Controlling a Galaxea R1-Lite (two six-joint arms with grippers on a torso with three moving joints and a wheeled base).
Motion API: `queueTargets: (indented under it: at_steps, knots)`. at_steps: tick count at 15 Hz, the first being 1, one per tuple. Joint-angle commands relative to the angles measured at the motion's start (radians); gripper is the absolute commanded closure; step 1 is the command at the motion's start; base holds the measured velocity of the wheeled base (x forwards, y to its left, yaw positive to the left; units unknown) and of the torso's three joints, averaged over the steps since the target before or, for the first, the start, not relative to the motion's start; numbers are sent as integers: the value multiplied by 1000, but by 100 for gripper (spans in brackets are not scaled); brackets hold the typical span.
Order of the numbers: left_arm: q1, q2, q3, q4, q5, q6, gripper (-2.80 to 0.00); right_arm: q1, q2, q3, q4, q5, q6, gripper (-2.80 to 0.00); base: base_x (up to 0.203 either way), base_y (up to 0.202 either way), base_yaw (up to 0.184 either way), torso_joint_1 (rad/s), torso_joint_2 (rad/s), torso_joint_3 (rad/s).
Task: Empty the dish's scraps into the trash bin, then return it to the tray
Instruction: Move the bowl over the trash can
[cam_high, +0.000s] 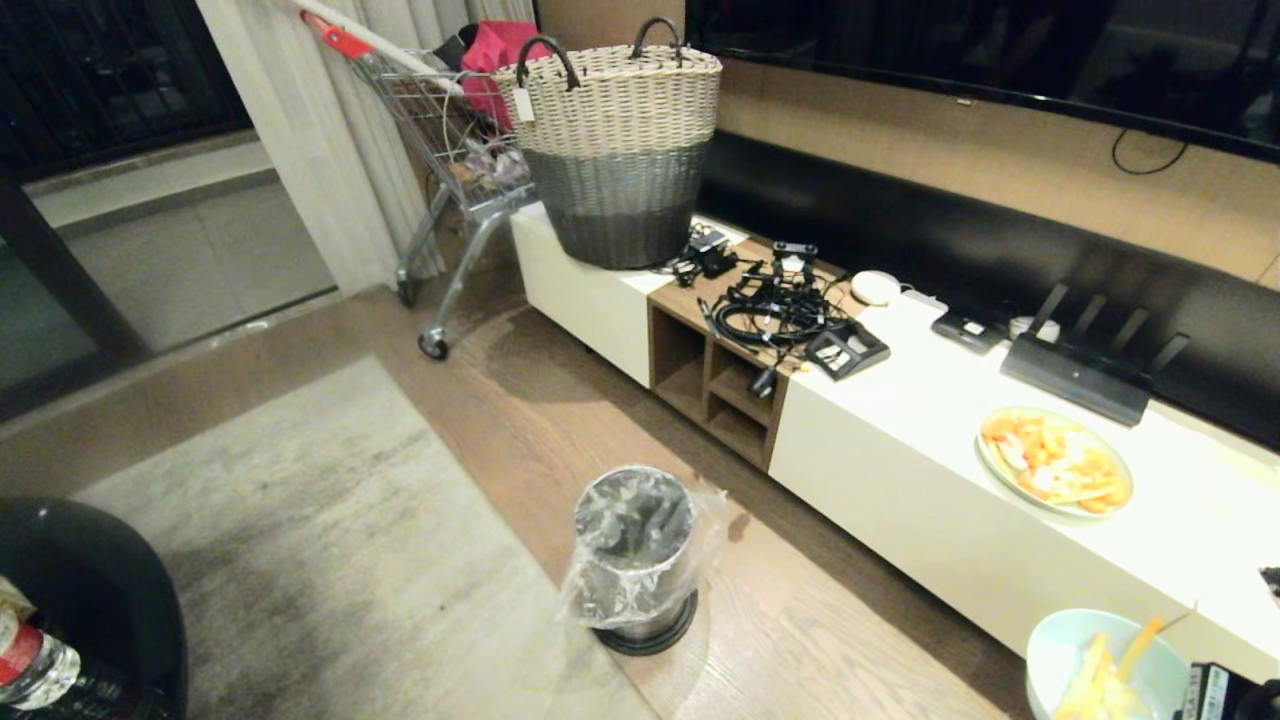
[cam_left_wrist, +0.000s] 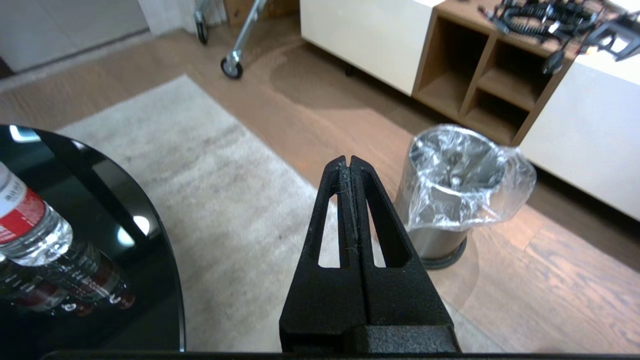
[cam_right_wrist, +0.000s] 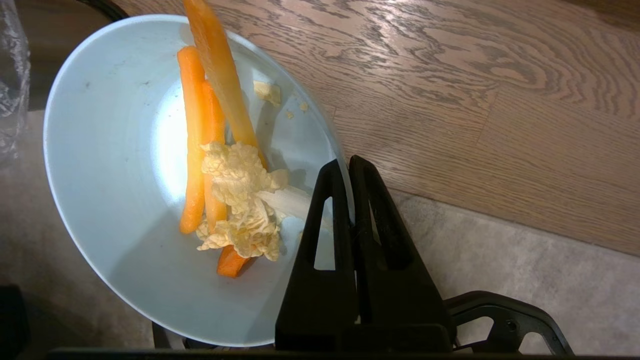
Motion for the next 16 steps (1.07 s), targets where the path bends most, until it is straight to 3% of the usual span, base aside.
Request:
queueTargets:
  at_steps: [1,16]
  knots:
    - [0,0,0,-1,0,0,0,1,0,1,1,-8,3,0,0,0,0,8,4,-189]
    - [0,0,0,-1,0,0,0,1,-3,3,1,-11,3,0,0,0,0,3,2,-197]
